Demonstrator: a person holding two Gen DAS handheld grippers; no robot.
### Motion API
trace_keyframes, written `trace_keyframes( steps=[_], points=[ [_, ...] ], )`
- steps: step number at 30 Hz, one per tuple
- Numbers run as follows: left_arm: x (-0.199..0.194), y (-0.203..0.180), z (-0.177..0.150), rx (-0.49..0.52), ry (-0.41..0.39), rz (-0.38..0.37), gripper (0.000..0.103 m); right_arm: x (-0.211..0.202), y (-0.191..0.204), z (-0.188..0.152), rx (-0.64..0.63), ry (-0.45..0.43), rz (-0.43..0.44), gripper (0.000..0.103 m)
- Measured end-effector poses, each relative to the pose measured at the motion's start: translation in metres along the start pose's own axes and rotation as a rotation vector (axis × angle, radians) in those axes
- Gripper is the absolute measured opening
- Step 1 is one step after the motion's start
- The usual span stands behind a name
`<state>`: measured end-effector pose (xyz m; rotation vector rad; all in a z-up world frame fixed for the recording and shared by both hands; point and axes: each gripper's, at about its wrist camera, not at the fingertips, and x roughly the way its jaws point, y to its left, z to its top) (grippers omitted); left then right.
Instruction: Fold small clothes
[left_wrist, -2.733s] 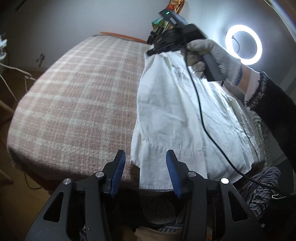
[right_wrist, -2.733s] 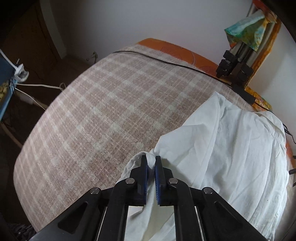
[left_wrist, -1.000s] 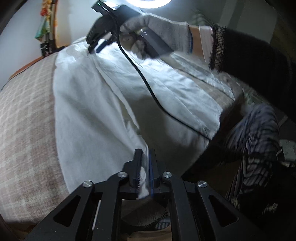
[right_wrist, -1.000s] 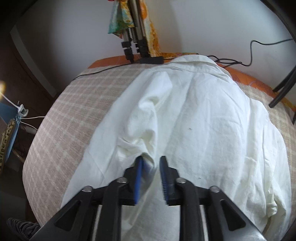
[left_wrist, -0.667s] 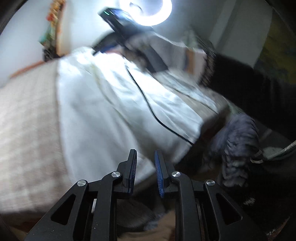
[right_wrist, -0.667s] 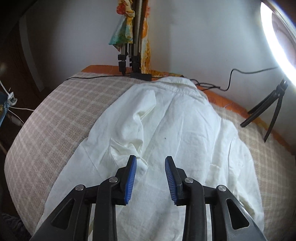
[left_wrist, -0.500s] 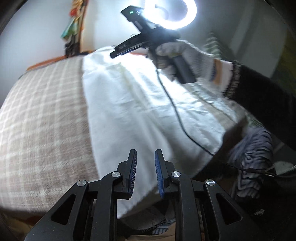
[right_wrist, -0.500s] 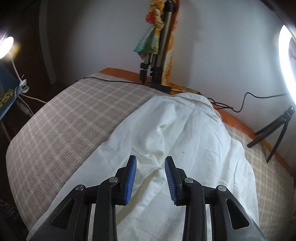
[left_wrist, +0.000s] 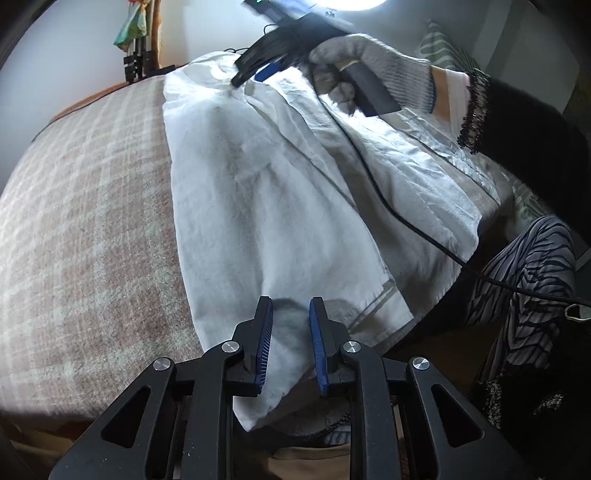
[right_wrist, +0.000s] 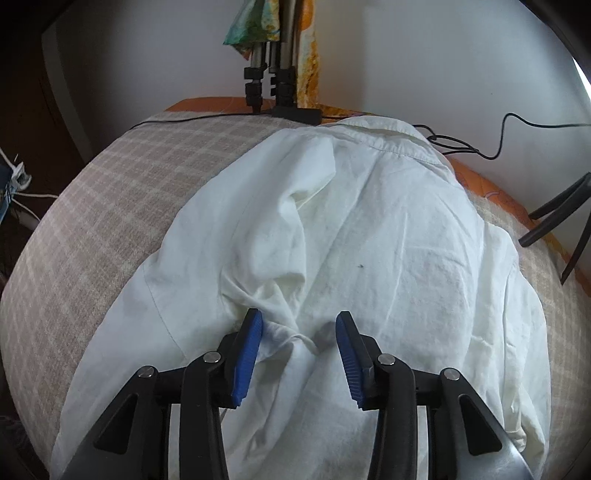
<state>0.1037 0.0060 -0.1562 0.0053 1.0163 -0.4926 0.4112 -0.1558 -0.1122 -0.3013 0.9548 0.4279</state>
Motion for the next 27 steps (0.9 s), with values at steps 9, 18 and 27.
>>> trace_keyframes(
  steps=[9, 18, 27],
  points=[
    [-0.021, -0.013, 0.018, 0.004, -0.123, 0.004, 0.019, -0.095, -0.062, -0.029, 0.165, -0.152, 0.045, 0.044],
    [-0.02, -0.038, 0.041, 0.063, -0.157, -0.025, 0.041, -0.159, -0.132, -0.085, 0.273, -0.185, -0.033, 0.045],
    [-0.007, -0.064, 0.068, 0.116, -0.168, -0.063, 0.044, -0.204, -0.202, -0.174, 0.427, -0.162, -0.152, 0.045]
  ],
)
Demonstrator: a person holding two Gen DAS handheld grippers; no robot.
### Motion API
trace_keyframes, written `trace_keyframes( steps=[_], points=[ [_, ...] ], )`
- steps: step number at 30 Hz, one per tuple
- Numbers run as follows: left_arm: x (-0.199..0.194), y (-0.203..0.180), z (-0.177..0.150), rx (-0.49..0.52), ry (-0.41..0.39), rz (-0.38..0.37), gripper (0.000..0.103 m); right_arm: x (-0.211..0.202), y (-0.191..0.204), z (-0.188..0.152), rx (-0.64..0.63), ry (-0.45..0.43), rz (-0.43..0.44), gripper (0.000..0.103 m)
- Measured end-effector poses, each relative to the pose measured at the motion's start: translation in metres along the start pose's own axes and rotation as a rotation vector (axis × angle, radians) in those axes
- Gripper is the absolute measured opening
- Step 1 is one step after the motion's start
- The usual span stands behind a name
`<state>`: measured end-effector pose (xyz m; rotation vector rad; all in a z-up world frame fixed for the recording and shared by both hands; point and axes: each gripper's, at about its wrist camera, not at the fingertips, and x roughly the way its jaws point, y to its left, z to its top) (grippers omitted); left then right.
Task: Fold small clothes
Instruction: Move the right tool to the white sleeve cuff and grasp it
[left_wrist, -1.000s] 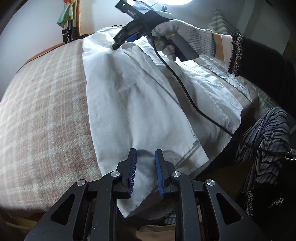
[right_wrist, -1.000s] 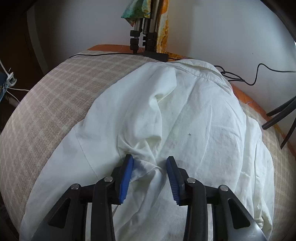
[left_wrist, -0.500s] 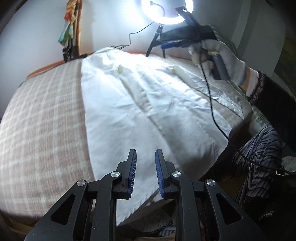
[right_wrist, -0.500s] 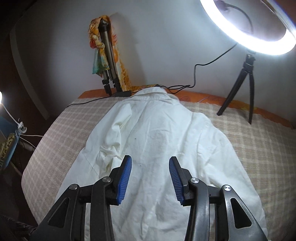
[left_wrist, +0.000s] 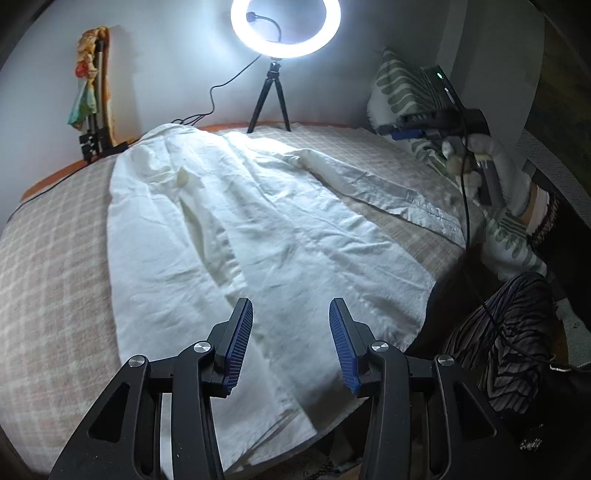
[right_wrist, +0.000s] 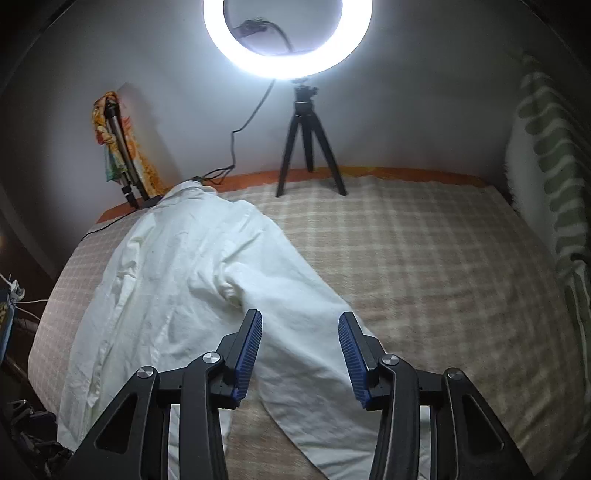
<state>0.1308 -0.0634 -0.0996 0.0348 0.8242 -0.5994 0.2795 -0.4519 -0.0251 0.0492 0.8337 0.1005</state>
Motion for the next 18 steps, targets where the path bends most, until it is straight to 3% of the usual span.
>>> trace_keyframes(
  steps=[7, 18],
  points=[
    [0.018, -0.005, 0.017, -0.009, 0.011, -0.029, 0.046, -0.025, -0.079, -0.034, 0.124, 0.013, -0.087, 0.045],
    [0.041, -0.003, 0.041, -0.058, 0.016, -0.063, 0.046, -0.028, -0.166, -0.11, 0.289, 0.118, -0.17, 0.058]
  ],
)
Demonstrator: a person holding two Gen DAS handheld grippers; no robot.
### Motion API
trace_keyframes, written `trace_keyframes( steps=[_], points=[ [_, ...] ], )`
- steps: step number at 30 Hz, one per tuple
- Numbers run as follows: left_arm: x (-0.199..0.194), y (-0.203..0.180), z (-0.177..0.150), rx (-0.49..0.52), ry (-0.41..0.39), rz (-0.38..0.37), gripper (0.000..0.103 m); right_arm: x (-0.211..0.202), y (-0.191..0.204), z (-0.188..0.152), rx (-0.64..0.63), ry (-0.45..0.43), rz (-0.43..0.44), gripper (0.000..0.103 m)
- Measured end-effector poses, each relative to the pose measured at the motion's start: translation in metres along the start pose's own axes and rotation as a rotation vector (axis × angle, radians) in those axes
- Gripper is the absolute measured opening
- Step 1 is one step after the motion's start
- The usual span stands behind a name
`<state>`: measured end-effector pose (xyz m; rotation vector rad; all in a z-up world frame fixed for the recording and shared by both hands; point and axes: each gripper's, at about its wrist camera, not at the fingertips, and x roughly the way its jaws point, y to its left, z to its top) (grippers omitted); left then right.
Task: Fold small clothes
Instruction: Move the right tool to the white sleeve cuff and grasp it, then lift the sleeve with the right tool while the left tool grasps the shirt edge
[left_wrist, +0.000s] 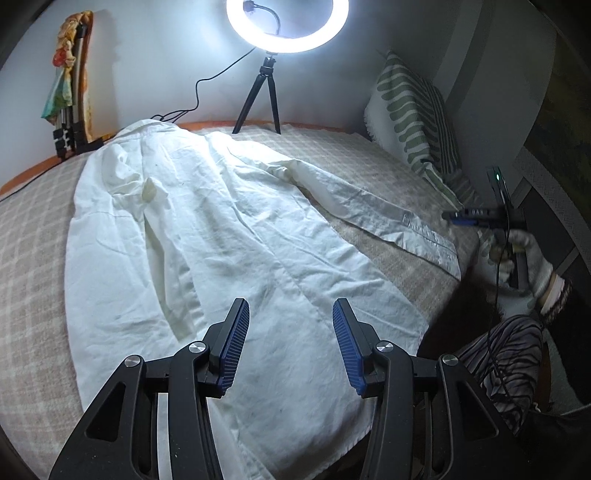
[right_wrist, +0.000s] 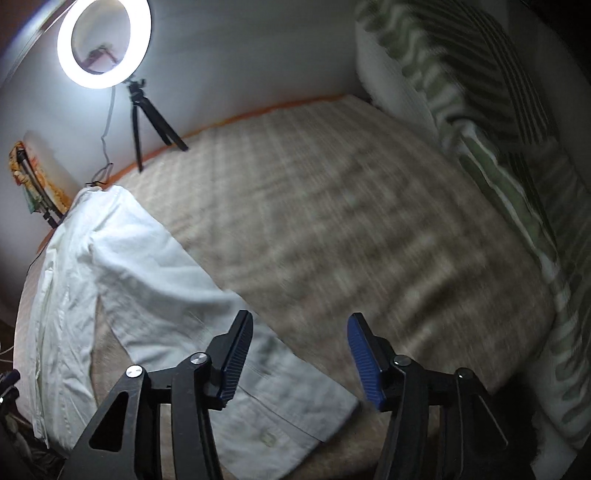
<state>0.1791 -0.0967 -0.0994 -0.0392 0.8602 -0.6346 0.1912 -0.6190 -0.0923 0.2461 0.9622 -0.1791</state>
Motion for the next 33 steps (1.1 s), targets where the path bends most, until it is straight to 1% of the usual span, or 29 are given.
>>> trace_keyframes(
  steps=[3, 7, 10, 13, 14, 15, 16, 17, 18, 20, 23, 26, 29, 33],
  points=[
    [0.009, 0.0, 0.005, -0.009, 0.009, -0.007, 0.046, 0.007, -0.017, -0.017, 0.036, 0.036, -0.001, 0.059],
    [0.02, 0.0, 0.009, -0.018, 0.022, -0.013, 0.046, 0.014, -0.028, -0.034, 0.066, 0.07, 0.011, 0.061],
    [0.026, -0.001, 0.011, -0.022, 0.029, -0.015, 0.046, 0.013, -0.026, -0.042, 0.052, 0.065, 0.011, 0.064],
    [0.028, -0.002, 0.012, -0.022, 0.028, -0.018, 0.046, 0.012, -0.016, -0.047, 0.017, 0.071, -0.006, 0.064],
    [0.028, -0.003, 0.012, -0.019, 0.026, -0.017, 0.046, 0.013, -0.013, -0.047, 0.002, 0.073, -0.02, 0.06],
    [0.028, -0.004, 0.012, -0.017, 0.025, -0.017, 0.046, 0.013, -0.009, -0.048, -0.016, 0.07, -0.033, 0.052],
    [0.028, -0.004, 0.013, -0.015, 0.025, -0.016, 0.046, 0.013, -0.004, -0.048, -0.027, 0.067, -0.041, 0.048],
    [0.028, -0.004, 0.013, -0.015, 0.025, -0.014, 0.046, 0.012, -0.002, -0.047, -0.027, 0.061, -0.051, 0.038],
    [0.028, -0.004, 0.012, -0.013, 0.025, -0.012, 0.046, 0.011, -0.001, -0.047, -0.027, 0.057, -0.052, 0.024],
    [0.027, -0.004, 0.012, -0.012, 0.027, -0.009, 0.046, 0.009, -0.002, -0.046, -0.006, 0.051, -0.033, 0.009],
    [0.026, -0.001, 0.011, -0.019, 0.024, -0.006, 0.046, 0.003, -0.002, -0.043, 0.033, 0.017, -0.008, 0.002],
    [0.024, 0.002, 0.012, -0.03, 0.018, -0.008, 0.046, -0.01, 0.005, -0.04, 0.054, -0.025, 0.016, 0.001],
    [0.024, 0.006, 0.013, -0.056, 0.014, -0.017, 0.046, -0.028, 0.029, -0.036, 0.03, -0.078, 0.067, 0.001],
    [0.025, 0.018, 0.013, -0.14, 0.008, -0.054, 0.046, -0.052, 0.085, -0.037, -0.079, -0.139, 0.166, 0.001]
  ],
)
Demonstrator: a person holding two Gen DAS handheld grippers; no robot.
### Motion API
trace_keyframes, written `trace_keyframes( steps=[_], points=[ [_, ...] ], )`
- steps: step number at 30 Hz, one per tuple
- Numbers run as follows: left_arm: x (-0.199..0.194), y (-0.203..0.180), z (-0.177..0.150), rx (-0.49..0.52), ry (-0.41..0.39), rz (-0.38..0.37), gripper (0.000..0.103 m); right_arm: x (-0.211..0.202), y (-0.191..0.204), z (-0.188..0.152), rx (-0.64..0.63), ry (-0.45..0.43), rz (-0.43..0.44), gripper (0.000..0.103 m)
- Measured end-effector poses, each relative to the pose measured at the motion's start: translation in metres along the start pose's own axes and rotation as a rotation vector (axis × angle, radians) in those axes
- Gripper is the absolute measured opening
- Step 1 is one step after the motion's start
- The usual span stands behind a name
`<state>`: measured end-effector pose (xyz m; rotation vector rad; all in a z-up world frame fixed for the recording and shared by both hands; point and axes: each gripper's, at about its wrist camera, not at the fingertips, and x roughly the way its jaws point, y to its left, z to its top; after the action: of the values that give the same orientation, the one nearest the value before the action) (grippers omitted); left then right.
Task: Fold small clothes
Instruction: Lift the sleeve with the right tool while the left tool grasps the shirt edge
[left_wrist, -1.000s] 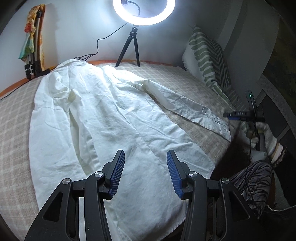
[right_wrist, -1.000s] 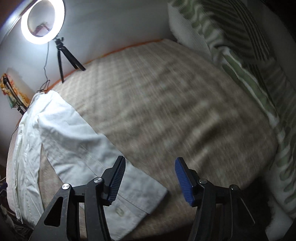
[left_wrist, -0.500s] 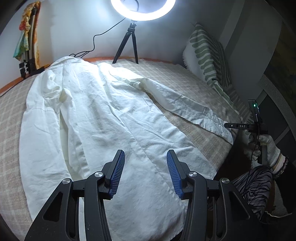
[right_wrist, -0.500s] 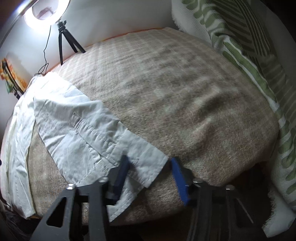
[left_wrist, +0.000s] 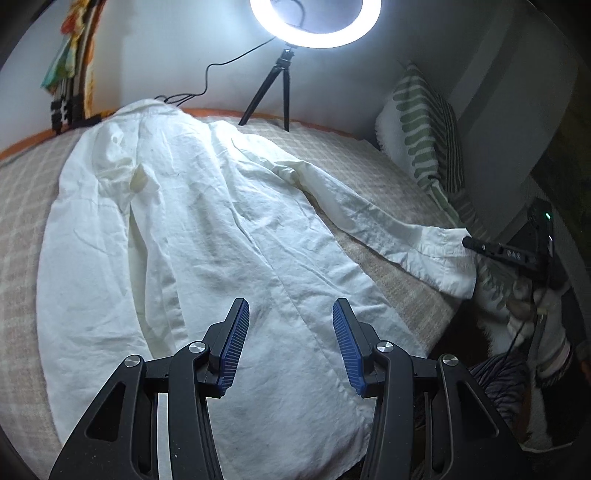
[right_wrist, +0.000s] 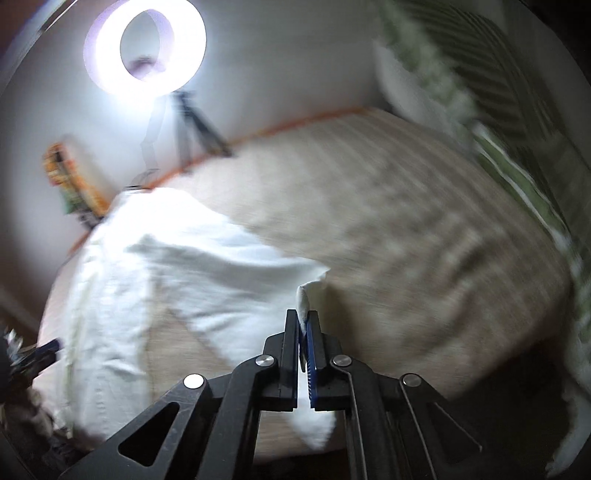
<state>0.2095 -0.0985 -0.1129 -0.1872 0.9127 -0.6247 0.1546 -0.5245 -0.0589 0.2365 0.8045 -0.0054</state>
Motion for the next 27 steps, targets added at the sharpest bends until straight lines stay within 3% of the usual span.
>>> trace_keyframes(
  steps=[7, 12, 14, 17, 20, 23, 25, 27],
  points=[
    [-0.006, 0.022, 0.002, -0.147, -0.024, -0.068, 0.046, -0.004, 0.134, -0.023, -0.281, 0.001, 0.246, 0.001],
    [0.001, 0.034, -0.007, -0.3, 0.013, -0.242, 0.046, 0.012, 0.199, -0.062, -0.444, 0.063, 0.339, 0.001],
    [0.009, 0.037, -0.011, -0.356, 0.04, -0.29, 0.046, 0.022, 0.21, -0.074, -0.475, 0.09, 0.347, 0.001],
    [0.022, 0.036, -0.016, -0.374, 0.09, -0.293, 0.046, 0.034, 0.219, -0.088, -0.482, 0.134, 0.365, 0.001],
    [0.038, 0.033, -0.022, -0.408, 0.16, -0.342, 0.046, 0.038, 0.222, -0.099, -0.504, 0.153, 0.375, 0.001],
    [0.05, 0.024, -0.024, -0.386, 0.203, -0.328, 0.045, 0.039, 0.221, -0.103, -0.51, 0.164, 0.397, 0.001],
    [0.055, 0.018, -0.025, -0.368, 0.214, -0.333, 0.042, 0.039, 0.221, -0.105, -0.519, 0.163, 0.397, 0.001],
    [0.057, 0.012, -0.023, -0.334, 0.214, -0.337, 0.011, 0.039, 0.221, -0.107, -0.519, 0.179, 0.406, 0.002]
  ],
)
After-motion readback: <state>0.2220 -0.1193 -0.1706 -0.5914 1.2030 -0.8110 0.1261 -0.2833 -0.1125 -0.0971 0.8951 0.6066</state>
